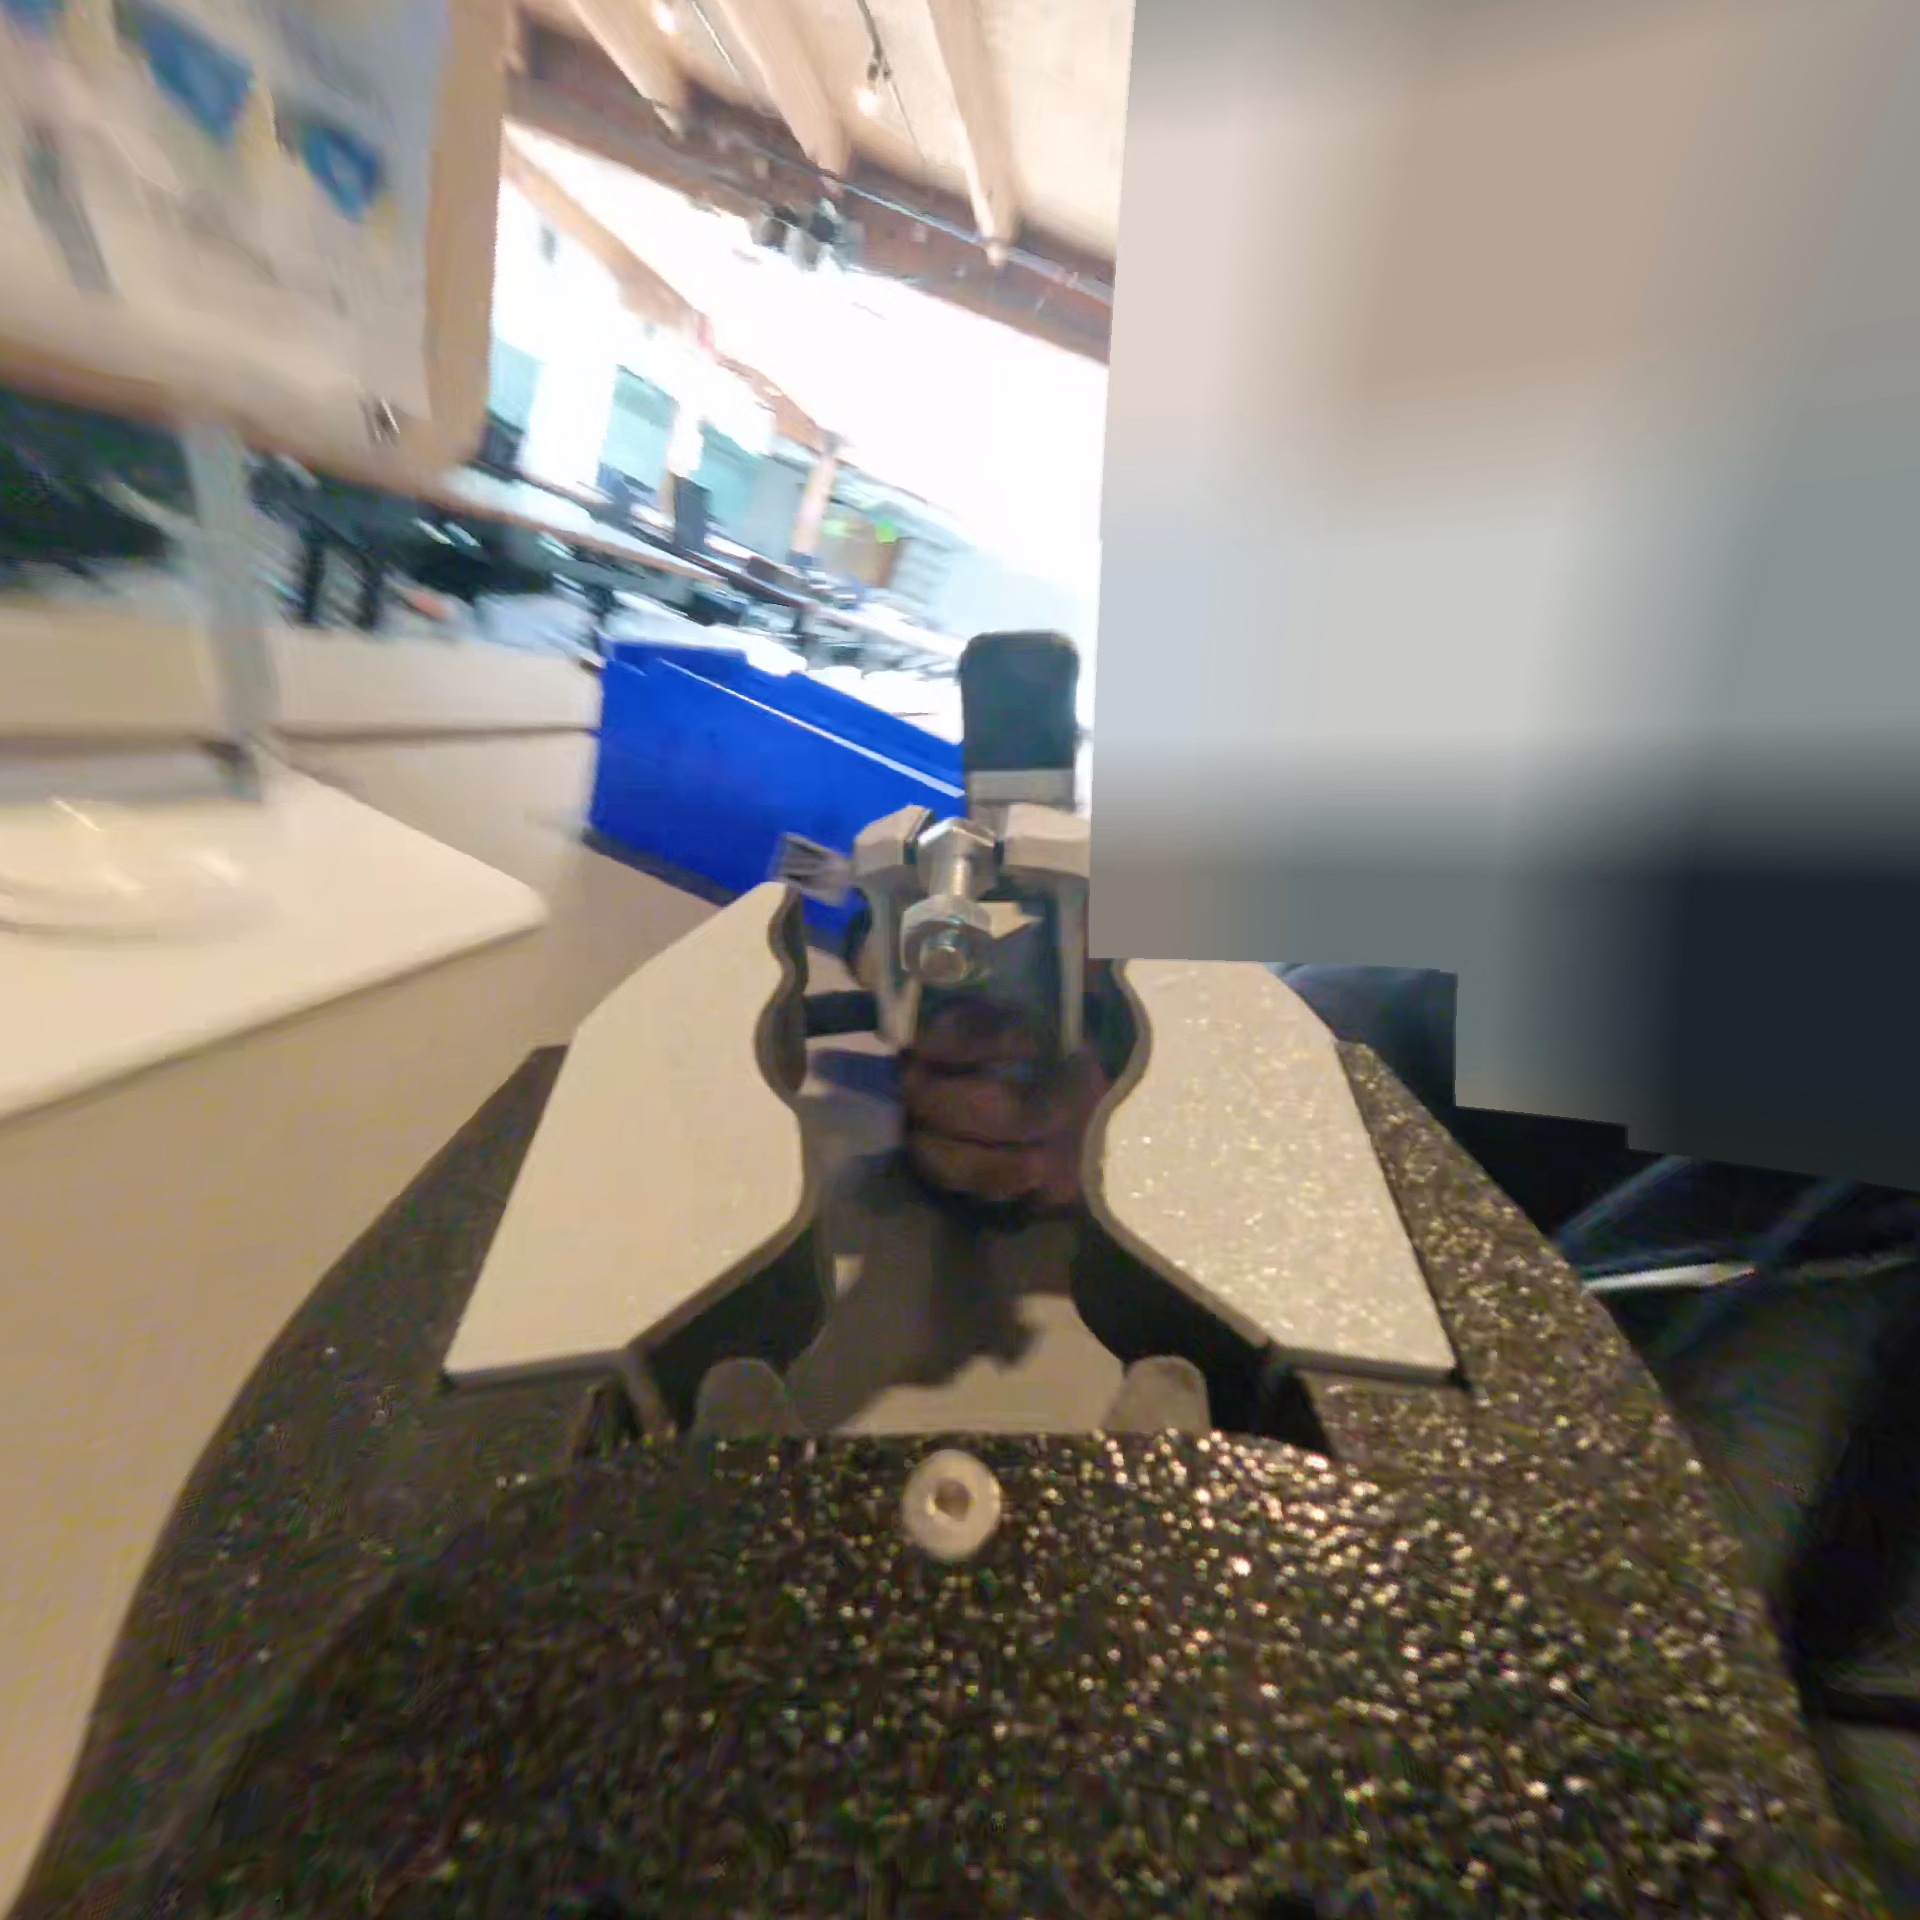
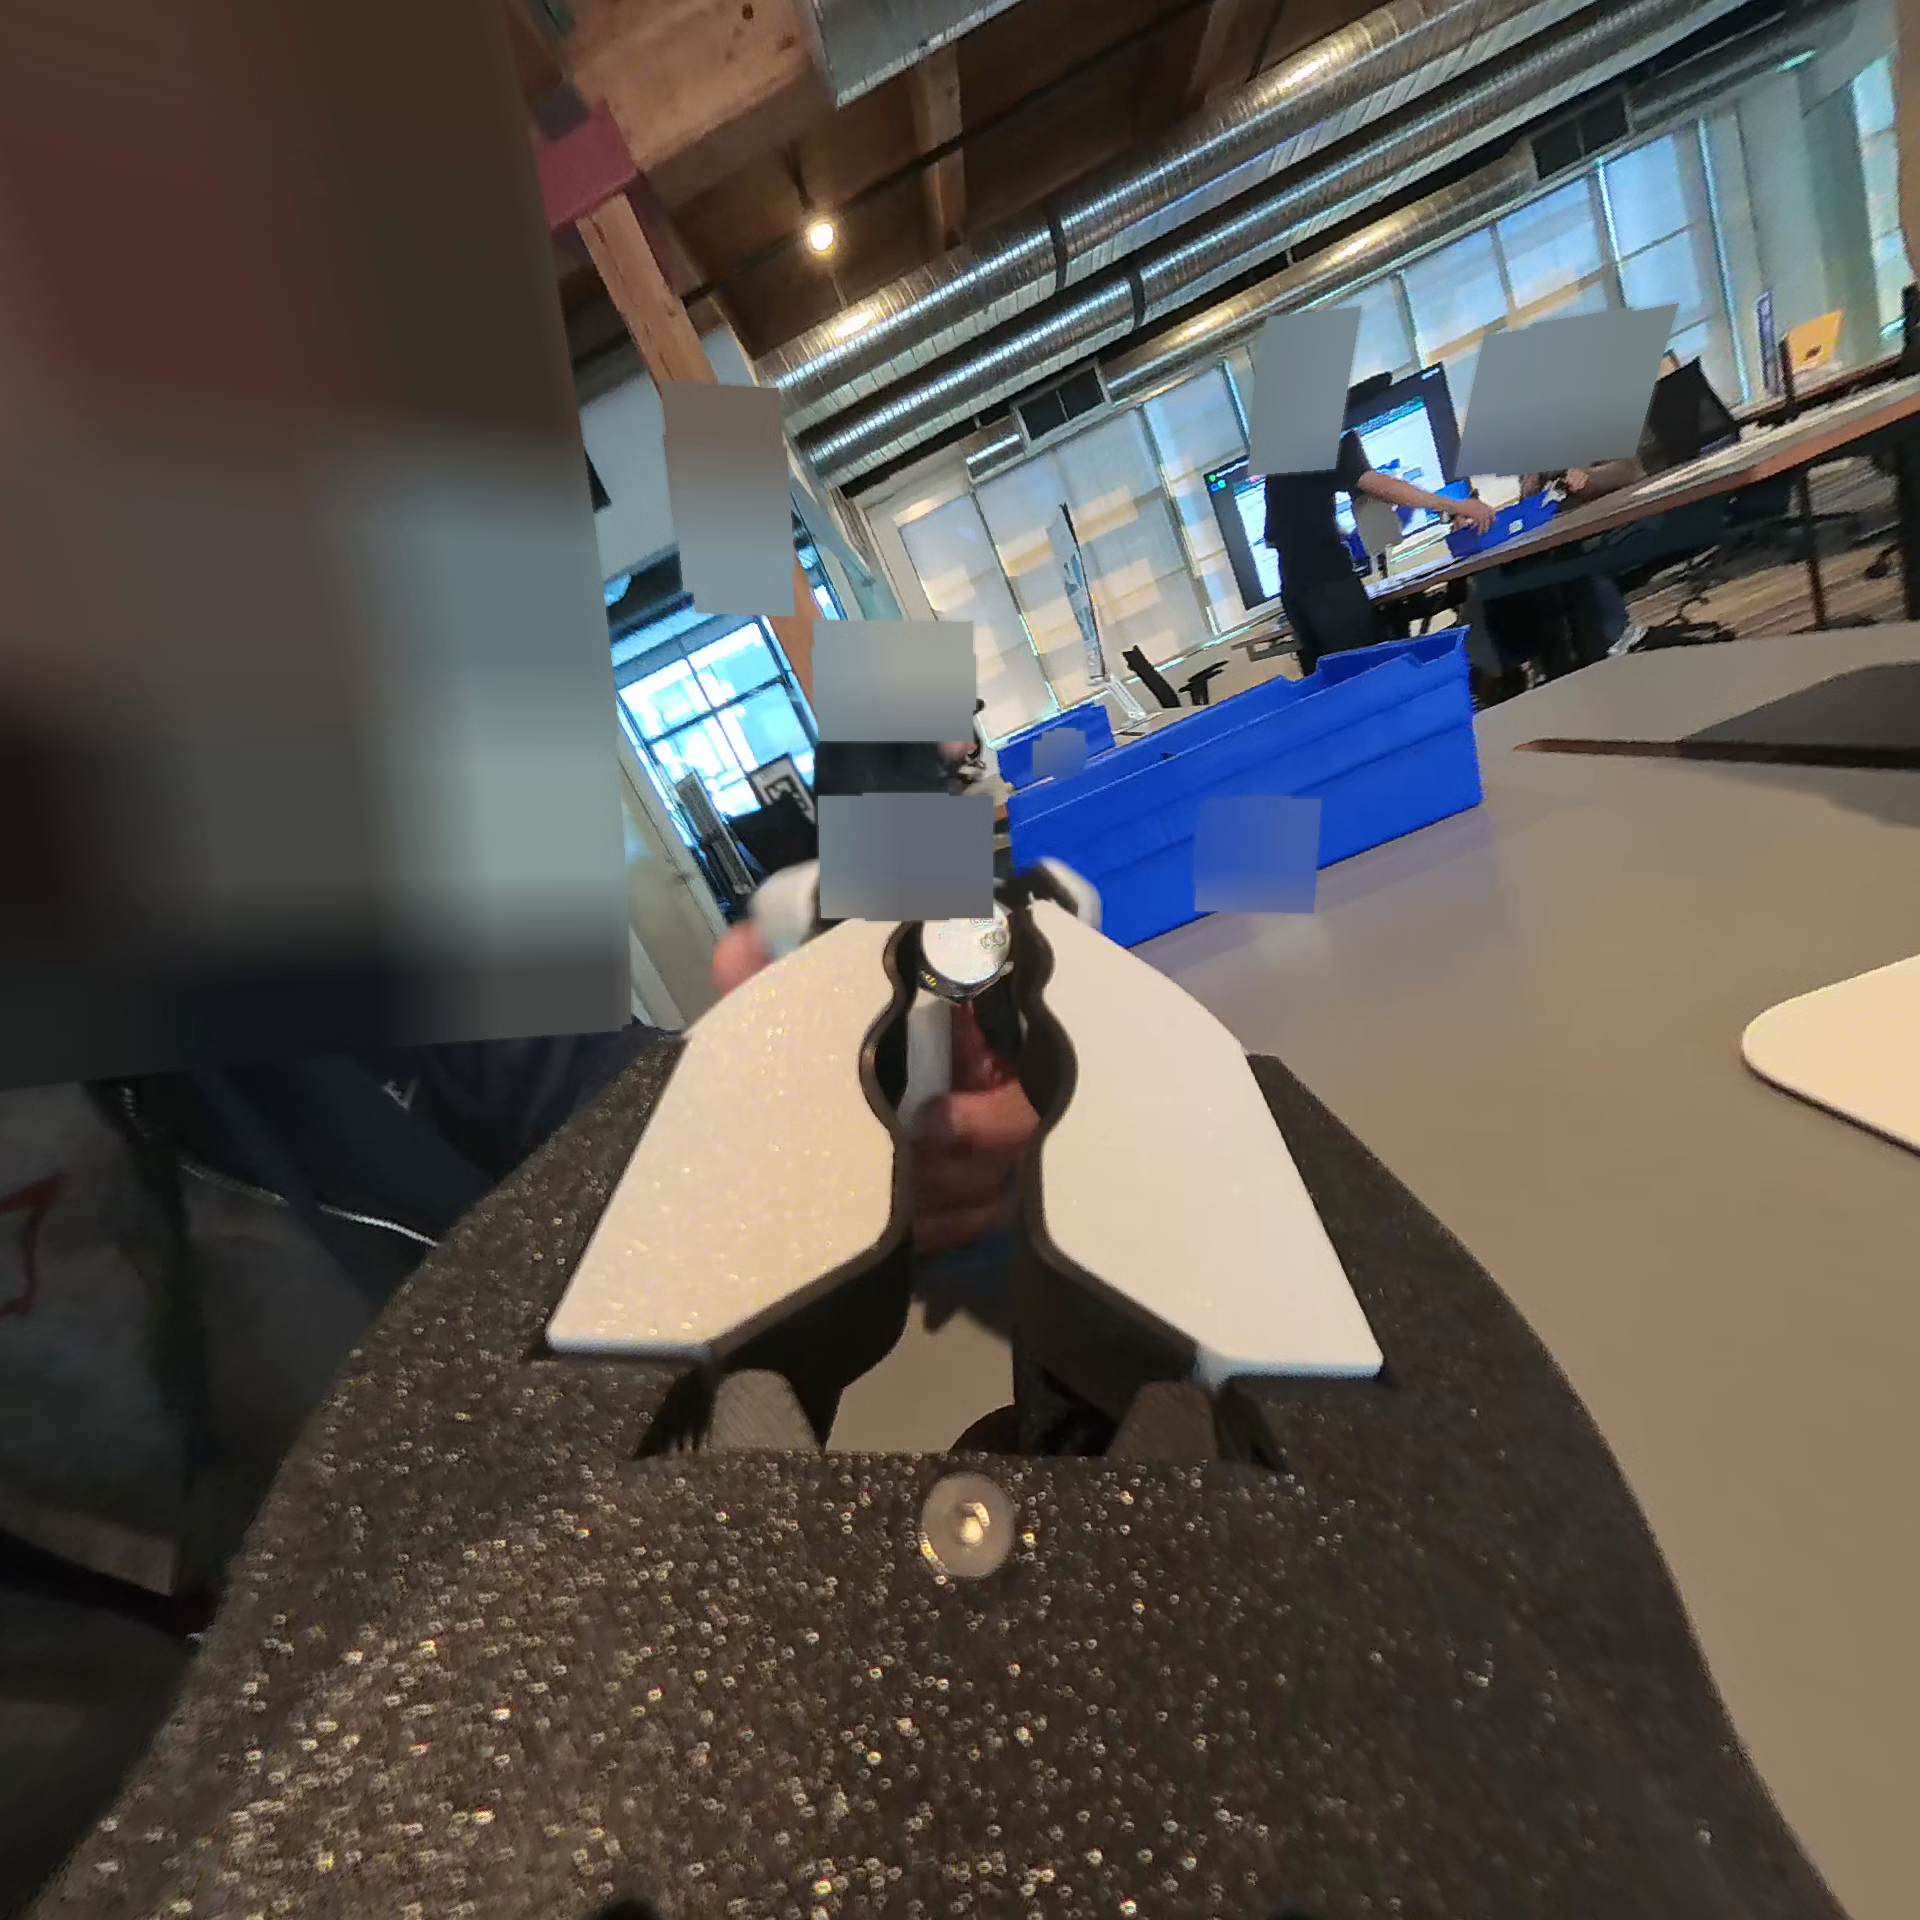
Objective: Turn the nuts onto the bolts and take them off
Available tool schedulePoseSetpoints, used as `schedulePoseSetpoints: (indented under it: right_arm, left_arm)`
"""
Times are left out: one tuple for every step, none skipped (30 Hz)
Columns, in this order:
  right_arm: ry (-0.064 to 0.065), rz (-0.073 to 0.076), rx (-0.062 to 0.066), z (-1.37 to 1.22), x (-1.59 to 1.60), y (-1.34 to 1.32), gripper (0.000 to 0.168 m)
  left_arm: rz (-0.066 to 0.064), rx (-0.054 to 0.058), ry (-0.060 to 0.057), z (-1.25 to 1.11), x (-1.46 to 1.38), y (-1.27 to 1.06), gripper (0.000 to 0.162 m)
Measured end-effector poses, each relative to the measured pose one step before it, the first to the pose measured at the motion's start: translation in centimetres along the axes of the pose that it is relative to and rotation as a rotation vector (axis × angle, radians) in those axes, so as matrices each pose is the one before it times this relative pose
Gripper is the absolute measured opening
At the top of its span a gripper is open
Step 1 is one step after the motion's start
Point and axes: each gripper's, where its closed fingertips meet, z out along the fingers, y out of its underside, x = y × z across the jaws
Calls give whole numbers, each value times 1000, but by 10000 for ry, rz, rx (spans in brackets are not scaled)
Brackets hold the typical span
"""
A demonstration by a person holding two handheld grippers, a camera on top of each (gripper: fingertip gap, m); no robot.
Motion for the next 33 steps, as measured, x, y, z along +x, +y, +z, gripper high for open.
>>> schedulePoseSetpoints:
  right_arm:
    - [40,-73,-22,-16,-24,-17,16]
    - [35,-81,-29,-16,-42,-22,16]
    - [13,-89,-37,10,-60,-49,16]
    - [33,-119,-51,41,-37,-32,16]
    - [30,-136,-79,91,-51,12,16]
    - [22,-130,-73,120,-85,-16,16]
    - [11,-111,-43,130,-91,-60,16]
    - [-15,-83,-51,100,-126,-42,16]
    - [-15,-62,-48,106,-111,-25,16]
    - [-6,-45,-37,94,-89,-10,16]
    - [-6,-43,-39,94,-58,25,16]
    - [-10,-42,-54,106,-48,32,16]
    - [19,-25,-13,118,-35,-33,16]
    - [21,15,1,69,-39,-63,16]
    - [-8,59,13,37,-56,-85,16]
    - [-14,113,38,32,-76,-110,17]
    - [-20,163,66,2,-87,-118,17]
    - [-37,221,79,-28,-92,-72,17]
    - [-15,240,66,-54,-72,2,16]
    - [-11,219,55,-121,-44,72,16]
    - [-22,171,53,-166,-69,82,16]
    - [-5,109,37,-175,-45,100,16]
    - [-28,71,39,-175,-56,101,16]
    - [-60,94,93,-157,-65,10,16]
    - [-48,128,125,-105,-9,-81,16]
    - [-13,108,104,-88,70,-102,16]
    - [-5,88,89,-57,73,-143,16]
    - [5,63,85,-57,76,-171,16]
    - [6,13,46,-65,65,-101,16]
    - [7,-43,-2,-33,27,-27,16]
    - [19,-92,-36,-1,-4,0,16]
    - [19,-126,-59,26,-34,40,16]
    - [10,-122,-62,39,-34,52,16]
  left_arm:
    - [-1508,187,526,-41,-48,-73,49]
    - [-1292,151,495,-59,-39,-24,44]
    - [-1077,127,312,-53,-196,38,44]
    - [-864,72,277,-33,-125,112,44]
    - [-700,4,199,14,-150,180,43]
    - [-547,7,141,29,-156,168,41]
    - [-454,5,143,62,-60,169,41]
    - [-384,-16,149,90,0,167,41]
    - [-306,-45,98,117,-31,209,40]
    - [-219,-77,84,122,-9,241,38]
    - [-126,-67,102,96,70,204,33]
    - [29,-47,93,61,129,138,22]
    - [185,1,-44,17,40,10,18]
    - [368,-23,-173,10,-23,-23,18]
    - [596,-77,-263,17,-22,-21,18]
    - [854,-114,-392,6,-50,-11,18]
    - [1152,-172,-529,25,-90,8,18]
    - [1456,-232,-630,20,-138,52,18]
    - [1779,-297,-788,-16,-250,94,17]
    - [2046,-326,-898,-9,-315,117,17]
    - [2116,-362,-942,-12,-288,124,17]
    - [2177,-286,-922,-2,-289,62,17]
    - [1861,-62,-836,-29,-251,-64,18]
    - [1192,71,-609,-59,-132,-103,19]
    - [291,64,-77,-7,195,-73,28]
    - [-559,166,222,42,224,-174,40]
    - [-1059,299,241,15,-77,-323,49]
    - [-1254,324,235,-33,-287,-370,58]
    - [-1274,282,298,-77,-297,-339,63]
    - [-1272,250,349,-117,-230,-324,65]
    - [-1281,191,370,-135,-164,-250,64]
    - [-1290,96,341,-87,-167,-121,62]
    - [-1306,18,383,-35,-96,2,59]
